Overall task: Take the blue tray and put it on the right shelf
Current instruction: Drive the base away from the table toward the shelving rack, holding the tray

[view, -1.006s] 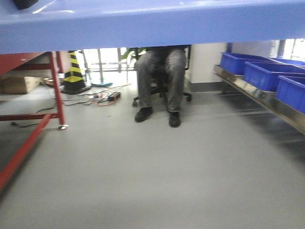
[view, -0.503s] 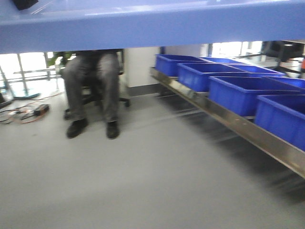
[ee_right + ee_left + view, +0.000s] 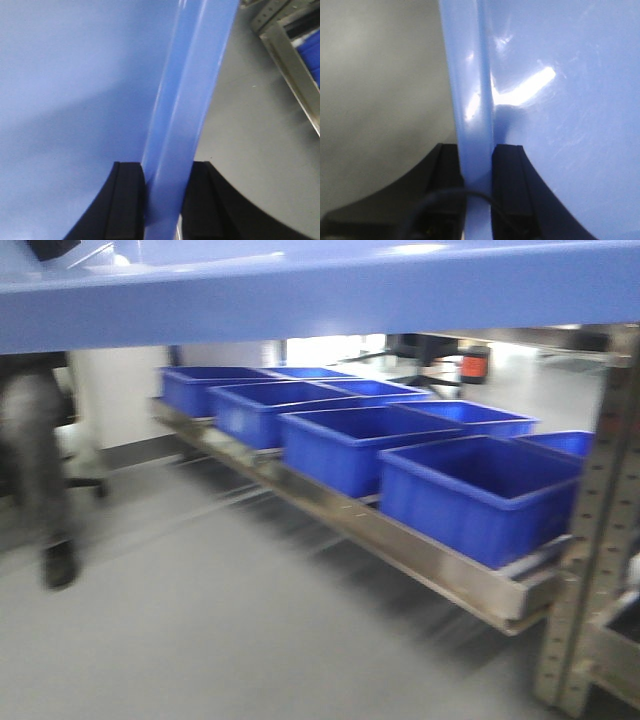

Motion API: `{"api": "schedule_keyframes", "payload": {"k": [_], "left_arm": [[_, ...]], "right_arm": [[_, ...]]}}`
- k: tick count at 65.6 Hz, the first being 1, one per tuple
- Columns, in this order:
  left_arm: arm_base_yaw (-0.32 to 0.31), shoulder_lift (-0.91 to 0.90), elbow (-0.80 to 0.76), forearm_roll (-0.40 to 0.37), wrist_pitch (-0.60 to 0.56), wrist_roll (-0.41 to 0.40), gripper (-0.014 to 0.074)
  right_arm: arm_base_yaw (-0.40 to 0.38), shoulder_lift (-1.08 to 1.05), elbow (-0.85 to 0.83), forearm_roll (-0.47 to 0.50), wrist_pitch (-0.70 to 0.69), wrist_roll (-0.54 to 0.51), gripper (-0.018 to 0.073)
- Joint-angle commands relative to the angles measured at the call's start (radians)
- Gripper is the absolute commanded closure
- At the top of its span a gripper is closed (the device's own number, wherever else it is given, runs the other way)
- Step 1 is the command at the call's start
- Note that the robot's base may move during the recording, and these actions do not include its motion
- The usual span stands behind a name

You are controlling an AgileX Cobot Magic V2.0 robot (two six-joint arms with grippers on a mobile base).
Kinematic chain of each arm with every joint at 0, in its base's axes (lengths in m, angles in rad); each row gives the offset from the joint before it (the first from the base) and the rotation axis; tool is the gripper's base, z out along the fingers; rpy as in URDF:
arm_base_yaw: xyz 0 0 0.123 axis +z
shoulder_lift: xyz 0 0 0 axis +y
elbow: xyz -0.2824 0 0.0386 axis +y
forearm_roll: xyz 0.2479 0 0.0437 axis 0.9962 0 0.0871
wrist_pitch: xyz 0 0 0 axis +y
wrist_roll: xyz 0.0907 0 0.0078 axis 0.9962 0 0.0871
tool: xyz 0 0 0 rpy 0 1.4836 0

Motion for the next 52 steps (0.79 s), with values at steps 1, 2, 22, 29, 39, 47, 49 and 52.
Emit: {"api": "schedule_keyframes", "payload": {"k": [1, 2, 22, 29, 39, 47, 49, 52], "left_arm": [[-0.014, -0.032, -0.027, -0.042, 0.097, 0.033, 0.0635], [-0.014, -0.032, -0.027, -0.042, 0.097, 0.033, 0.0635], [-0.014, -0.032, -0.027, -0.042, 0.097, 0.033, 0.0635], [-0.014, -0.032, -0.027, -0.042, 0.097, 0.033, 0.0635], [-0.014, -0.032, -0.027, -0.042, 0.097, 0.033, 0.0635], [-0.014, -0.032, -0.027, -0.042, 0.097, 0.033, 0.0635], [-0.014, -0.032, -0.027, -0.042, 0.097, 0.033, 0.0635], [-0.014, -0.032, -0.027, -0.042, 0.097, 0.033, 0.0635]], "right_arm": [[0.004, -0.028, -0.025, -0.015, -0.073, -0.032, 0.0503], [0.004, -0.028, -0.025, -0.015, -0.073, -0.032, 0.0503], [0.004, -0.028, -0.025, -0.015, -0.073, -0.032, 0.0503], [0.004, -0.028, -0.025, -0.015, -0.073, -0.032, 0.0503], [0.004, -0.028, -0.025, -0.015, -0.073, -0.032, 0.0503], [0.004, -0.028, -0.025, -0.015, -0.073, -0.032, 0.0503], [0.004, -0.028, -0.025, -0.015, -0.073, -0.032, 0.0503], [0.004, -0.028, -0.025, -0.015, -0.073, -0.032, 0.0503]]}}
